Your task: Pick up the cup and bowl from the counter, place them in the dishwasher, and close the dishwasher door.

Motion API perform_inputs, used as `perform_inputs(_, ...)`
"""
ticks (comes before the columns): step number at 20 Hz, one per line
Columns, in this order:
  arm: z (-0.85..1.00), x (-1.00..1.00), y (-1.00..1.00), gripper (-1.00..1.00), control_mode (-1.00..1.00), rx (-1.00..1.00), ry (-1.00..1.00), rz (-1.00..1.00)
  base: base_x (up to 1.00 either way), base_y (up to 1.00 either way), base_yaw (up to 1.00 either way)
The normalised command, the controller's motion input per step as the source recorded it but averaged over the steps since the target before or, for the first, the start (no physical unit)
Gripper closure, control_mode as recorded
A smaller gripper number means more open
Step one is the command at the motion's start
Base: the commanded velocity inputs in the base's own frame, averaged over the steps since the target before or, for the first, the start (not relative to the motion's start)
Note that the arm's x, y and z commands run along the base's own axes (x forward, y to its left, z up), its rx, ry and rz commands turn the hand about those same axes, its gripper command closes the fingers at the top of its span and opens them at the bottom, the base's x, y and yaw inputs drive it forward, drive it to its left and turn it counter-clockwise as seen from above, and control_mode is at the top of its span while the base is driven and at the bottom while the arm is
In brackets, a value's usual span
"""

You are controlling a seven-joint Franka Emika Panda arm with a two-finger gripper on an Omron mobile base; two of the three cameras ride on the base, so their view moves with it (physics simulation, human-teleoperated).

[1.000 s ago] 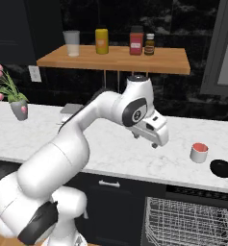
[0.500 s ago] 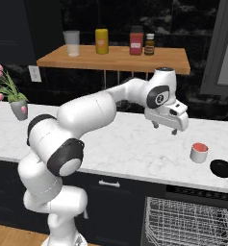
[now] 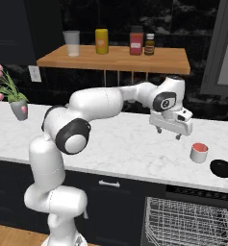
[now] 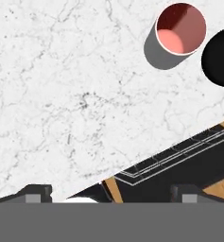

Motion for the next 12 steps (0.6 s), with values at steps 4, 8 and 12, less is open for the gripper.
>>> perform_inputs(4, -0.53, 0.15, -0.29, -1.00, -1.00, 0.00, -0.02, 0.13, 0.00, 0.00, 0.00)
perform_inputs(8, -0.27, 0.19, -0.46, -1.00, -1.00, 0.00, 0.00, 0.13, 0.00, 0.00, 0.00)
perform_inputs(12, 0.00, 0.21, -0.36, -1.00, -1.00, 0.00, 0.00, 0.11, 0.00, 0.00, 0.00)
